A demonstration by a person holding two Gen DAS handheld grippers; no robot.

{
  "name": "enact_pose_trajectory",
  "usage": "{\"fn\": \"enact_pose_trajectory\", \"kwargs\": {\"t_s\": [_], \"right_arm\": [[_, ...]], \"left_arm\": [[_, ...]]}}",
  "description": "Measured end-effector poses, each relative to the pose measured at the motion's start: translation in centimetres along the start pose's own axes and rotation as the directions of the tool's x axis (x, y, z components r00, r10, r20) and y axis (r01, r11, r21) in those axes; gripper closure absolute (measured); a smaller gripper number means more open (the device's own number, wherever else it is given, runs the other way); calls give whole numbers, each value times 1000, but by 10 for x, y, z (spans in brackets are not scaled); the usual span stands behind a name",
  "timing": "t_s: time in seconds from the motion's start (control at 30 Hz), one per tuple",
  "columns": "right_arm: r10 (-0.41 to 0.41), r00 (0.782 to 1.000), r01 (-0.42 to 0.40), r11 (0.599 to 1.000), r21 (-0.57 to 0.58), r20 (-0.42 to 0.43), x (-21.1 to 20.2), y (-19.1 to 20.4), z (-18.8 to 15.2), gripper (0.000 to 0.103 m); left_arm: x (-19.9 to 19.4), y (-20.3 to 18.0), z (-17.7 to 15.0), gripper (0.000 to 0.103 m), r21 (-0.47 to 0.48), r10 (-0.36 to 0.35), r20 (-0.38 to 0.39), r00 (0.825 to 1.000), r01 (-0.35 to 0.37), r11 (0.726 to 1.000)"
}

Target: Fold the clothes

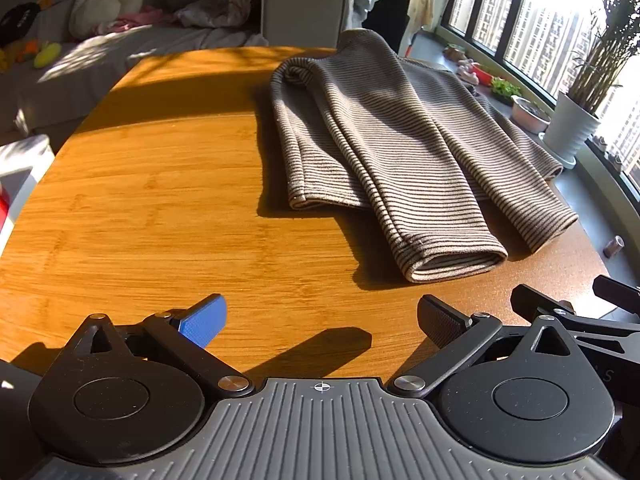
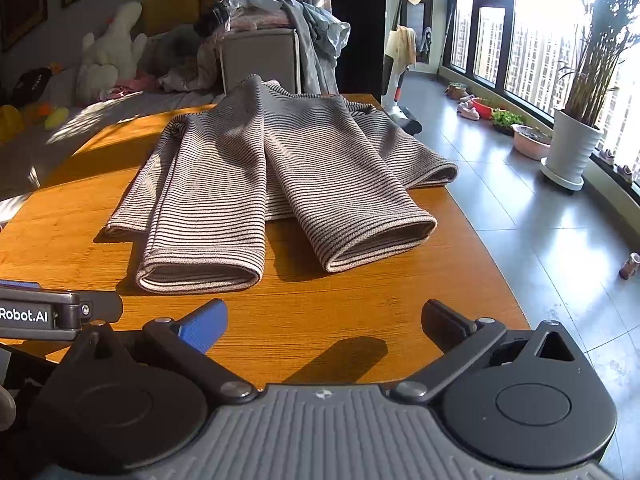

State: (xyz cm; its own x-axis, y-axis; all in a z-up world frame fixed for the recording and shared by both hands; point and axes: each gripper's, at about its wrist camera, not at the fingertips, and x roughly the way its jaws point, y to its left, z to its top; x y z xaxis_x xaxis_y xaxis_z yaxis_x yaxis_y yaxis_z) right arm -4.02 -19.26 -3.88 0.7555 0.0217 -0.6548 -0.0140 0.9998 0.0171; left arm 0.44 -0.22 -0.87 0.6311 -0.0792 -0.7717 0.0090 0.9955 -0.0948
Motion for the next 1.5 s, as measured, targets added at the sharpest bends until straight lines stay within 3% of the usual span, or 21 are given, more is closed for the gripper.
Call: {"fn": "enact_pose_trajectory", "kwargs": {"t_s": [1.5], "right_arm": [[1,1000,-1,1000,-21,-9,3,1,9,0]], "left_arm": [[5,1,1,0,-3,4,-24,1000,-4,1000]]}}
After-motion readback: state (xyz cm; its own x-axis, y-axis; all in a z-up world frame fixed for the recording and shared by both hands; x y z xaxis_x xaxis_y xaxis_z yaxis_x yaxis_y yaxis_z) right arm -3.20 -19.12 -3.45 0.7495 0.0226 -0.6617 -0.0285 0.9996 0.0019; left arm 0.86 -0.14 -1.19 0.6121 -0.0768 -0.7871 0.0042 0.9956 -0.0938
